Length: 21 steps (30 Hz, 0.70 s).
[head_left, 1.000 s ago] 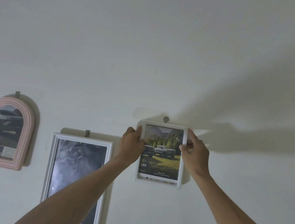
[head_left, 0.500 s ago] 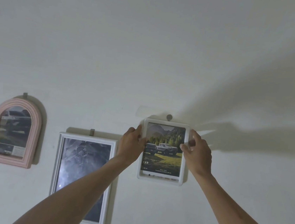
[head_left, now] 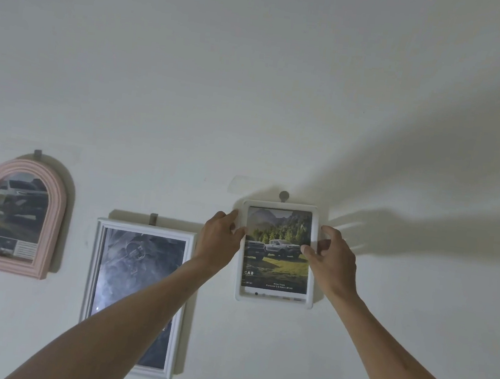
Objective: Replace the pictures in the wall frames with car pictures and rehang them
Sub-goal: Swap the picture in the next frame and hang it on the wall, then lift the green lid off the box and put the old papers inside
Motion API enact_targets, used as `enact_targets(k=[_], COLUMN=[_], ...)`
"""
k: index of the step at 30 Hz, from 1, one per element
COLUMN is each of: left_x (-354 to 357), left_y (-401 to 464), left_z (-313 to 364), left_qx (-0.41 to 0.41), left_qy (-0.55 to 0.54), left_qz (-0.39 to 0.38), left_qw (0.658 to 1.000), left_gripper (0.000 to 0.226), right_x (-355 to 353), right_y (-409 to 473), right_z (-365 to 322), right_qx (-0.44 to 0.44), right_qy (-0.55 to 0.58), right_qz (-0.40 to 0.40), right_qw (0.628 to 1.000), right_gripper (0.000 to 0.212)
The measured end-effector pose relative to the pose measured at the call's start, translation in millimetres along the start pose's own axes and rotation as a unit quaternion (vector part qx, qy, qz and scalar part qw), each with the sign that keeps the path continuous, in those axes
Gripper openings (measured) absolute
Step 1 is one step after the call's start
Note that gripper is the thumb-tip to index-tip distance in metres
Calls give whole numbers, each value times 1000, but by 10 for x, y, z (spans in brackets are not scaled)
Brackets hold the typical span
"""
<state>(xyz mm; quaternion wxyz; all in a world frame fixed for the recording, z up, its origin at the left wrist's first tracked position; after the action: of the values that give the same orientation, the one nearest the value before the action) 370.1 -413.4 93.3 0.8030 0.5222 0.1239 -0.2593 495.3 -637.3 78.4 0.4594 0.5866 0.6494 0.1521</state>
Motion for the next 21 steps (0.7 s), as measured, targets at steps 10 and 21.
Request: enact_targets(k=[10,21], left_x=[97,612], left_y=[-150,-1130], left_z=[-75,-373], left_qx=[-22,-95], left_qy=[-39,-94], left_qz=[0,4], left_qw=[999,991], left_gripper=[38,45], right_x=[16,190], right_y=[-161,-892], right_z=[171,706], right_qx=[15,91], right_qy=[-21,-48], right_qz=[-9,-52], right_qw=[1000,993], right_gripper=[65,65])
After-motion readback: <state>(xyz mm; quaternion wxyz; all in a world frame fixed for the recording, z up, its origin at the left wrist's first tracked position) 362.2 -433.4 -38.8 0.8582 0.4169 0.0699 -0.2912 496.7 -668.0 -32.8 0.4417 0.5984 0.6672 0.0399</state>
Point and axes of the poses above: each hand's wrist, its own y-axis towards the middle knuckle, its own x-axis out of the palm, z = x × y, the point moved 8 cm from there along y, towards the middle knuckle, and after that the axes turned 9 degrees about -z, right-handed, at the moved point
